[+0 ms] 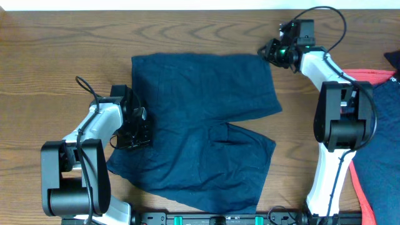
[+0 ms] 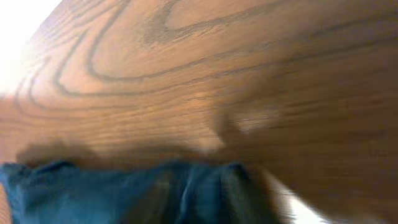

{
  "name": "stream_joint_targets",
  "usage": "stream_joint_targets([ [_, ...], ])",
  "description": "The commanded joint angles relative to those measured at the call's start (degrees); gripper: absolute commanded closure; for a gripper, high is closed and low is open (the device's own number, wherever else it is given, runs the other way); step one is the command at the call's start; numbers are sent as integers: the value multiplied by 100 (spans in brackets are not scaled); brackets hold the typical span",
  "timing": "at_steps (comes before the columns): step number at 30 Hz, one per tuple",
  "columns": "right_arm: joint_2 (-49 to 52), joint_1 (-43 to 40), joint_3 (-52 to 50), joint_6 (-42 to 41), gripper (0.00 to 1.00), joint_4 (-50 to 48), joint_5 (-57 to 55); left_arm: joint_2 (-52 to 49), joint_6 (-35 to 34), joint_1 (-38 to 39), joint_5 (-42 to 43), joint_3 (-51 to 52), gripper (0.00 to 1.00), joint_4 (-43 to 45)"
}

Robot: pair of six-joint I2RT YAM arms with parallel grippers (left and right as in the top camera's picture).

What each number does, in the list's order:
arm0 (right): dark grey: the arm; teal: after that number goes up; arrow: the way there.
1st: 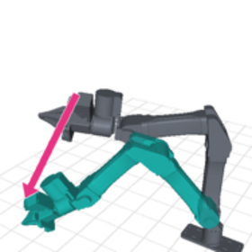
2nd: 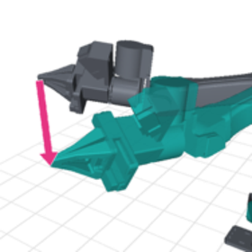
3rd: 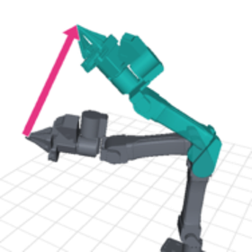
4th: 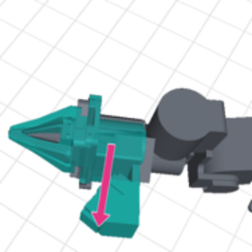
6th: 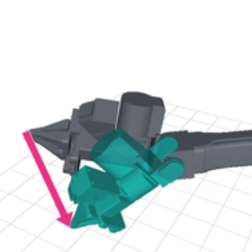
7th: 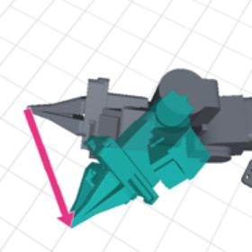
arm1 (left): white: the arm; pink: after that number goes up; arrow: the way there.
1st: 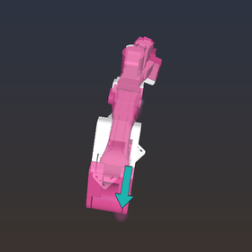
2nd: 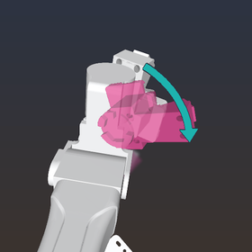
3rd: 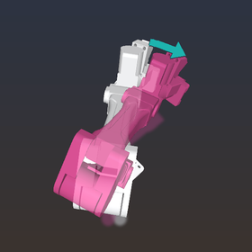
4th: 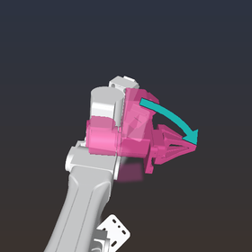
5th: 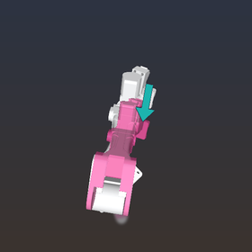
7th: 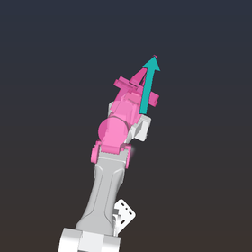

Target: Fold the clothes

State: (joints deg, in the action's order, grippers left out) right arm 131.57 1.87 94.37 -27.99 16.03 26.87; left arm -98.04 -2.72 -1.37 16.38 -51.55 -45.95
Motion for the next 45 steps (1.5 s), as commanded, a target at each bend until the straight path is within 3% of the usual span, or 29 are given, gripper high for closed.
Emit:
stream_joint_targets([
  [1, 15, 157, 142, -31, 99, -101, 98, -42, 74, 7, -55, 59, 65, 2],
  [11, 11, -166, 1250, 144, 99, -225, 120, -42, 74, 7, -57, 59, 65, 7],
  [19, 11, -402, 1316, -26, 98, 63, -568, -42, 74, 7, -57, 59, 65, 11],
  [20, 11, -407, 1316, -20, 86, 116, -568, -42, 74, 7, -57, 59, 65, 26],
  [22, 11, -404, 1316, 144, 43, 170, -564, -42, 74, 7, -57, 59, 65, 50],
  [23, 11, -404, 1316, 313, 27, 212, -535, -42, 74, 7, -57, 59, 65, 63],
  [25, 11, -409, 1316, 702, 15, 411, -472, -42, 74, 7, -57, 59, 65, 85],
  [30, 2, -579, 1316, 1338, 23, 1429, -461, -42, 74, 7, -55, 59, 64, 114],
  [33, 2, -682, 1316, 1613, 39, 2100, -457, -39, 79, 7, -55, 59, 65, 118],
  [37, 4, -728, 1259, 2068, 41, 3390, -682, -39, 76, 7, -52, 35, 64, 129],
  [39, 4, -719, 1169, 2256, 47, 3947, -756, -33, 76, 7, -55, 31, 64, 131],
  [45, 4, -555, 673, 2627, 49, 4524, -645, -33, 76, 7, -55, 26, 64, 186],
])
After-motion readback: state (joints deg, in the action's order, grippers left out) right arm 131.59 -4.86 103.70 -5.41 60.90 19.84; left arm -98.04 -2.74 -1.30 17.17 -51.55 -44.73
